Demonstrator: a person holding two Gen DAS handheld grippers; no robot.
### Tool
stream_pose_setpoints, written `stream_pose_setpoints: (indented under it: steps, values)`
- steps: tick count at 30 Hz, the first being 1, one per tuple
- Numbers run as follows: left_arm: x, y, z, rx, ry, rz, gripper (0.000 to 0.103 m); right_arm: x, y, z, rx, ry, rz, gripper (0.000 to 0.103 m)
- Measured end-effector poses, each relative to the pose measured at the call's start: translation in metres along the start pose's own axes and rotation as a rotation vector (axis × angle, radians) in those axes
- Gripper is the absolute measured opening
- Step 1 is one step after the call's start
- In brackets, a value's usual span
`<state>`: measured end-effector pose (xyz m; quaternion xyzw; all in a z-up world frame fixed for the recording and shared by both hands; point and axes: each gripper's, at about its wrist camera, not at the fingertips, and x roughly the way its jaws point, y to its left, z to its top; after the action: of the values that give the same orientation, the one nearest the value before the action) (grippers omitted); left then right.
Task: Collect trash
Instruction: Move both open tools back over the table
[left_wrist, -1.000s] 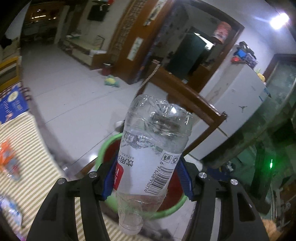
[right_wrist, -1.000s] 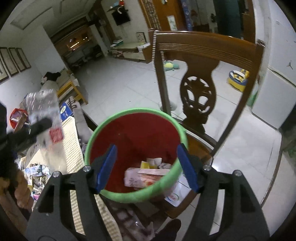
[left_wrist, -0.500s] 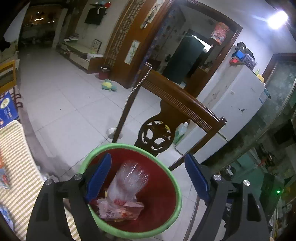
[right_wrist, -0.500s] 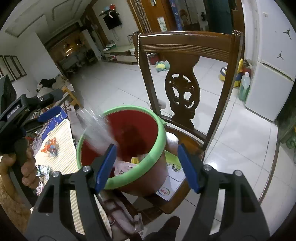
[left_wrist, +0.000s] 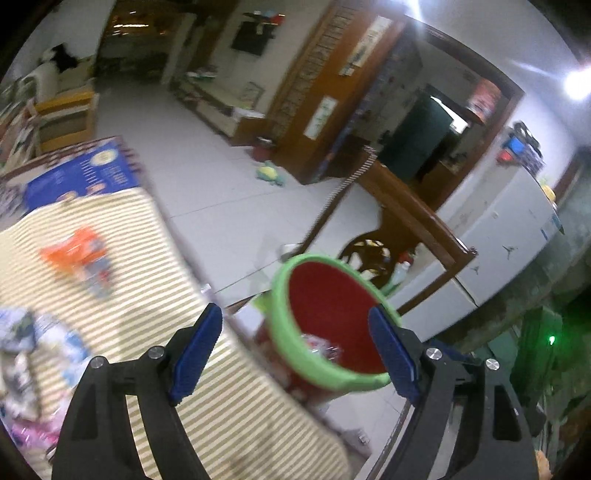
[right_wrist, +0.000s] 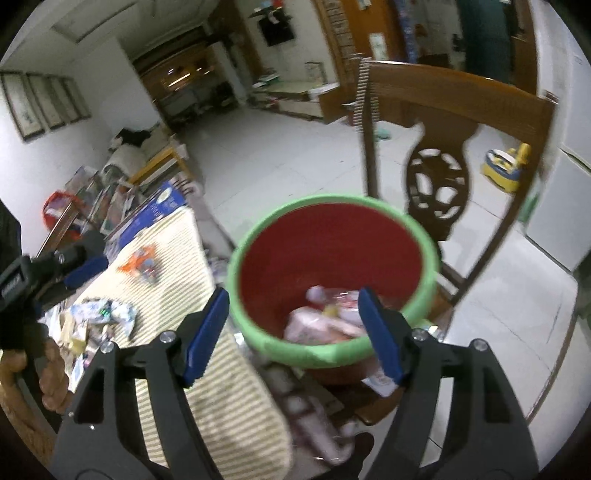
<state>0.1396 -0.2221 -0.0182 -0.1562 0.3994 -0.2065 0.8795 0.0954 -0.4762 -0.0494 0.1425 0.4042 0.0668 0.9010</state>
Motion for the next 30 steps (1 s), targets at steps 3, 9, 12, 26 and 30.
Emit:
stream_pose_setpoints:
  steps: [3,9,12,26,30]
  values:
    - [-0.029,0.039,-0.015,-0.043,-0.015,0.054,0.078,0.012,0.037,-0.006,-0.052,0.026,0.038,0.071]
    - [-0.09,0.12,-0.052,-0.034,-0.004,0.194,0.079,0.037,0.116,-0.027,-0.148,0.114,0.142,0.072]
    - [-0.12,0.163,-0.072,0.02,0.037,0.291,0.081,0.046,0.147,-0.043,-0.161,0.157,0.191,0.073]
    - [-0.109,0.27,-0.115,0.264,0.405,0.366,0.081,0.071,0.224,-0.104,-0.107,0.291,0.245,0.078]
    - [-0.096,0.275,-0.109,0.263,0.43,0.317,0.077,0.076,0.233,-0.111,-0.095,0.319,0.233,0.078]
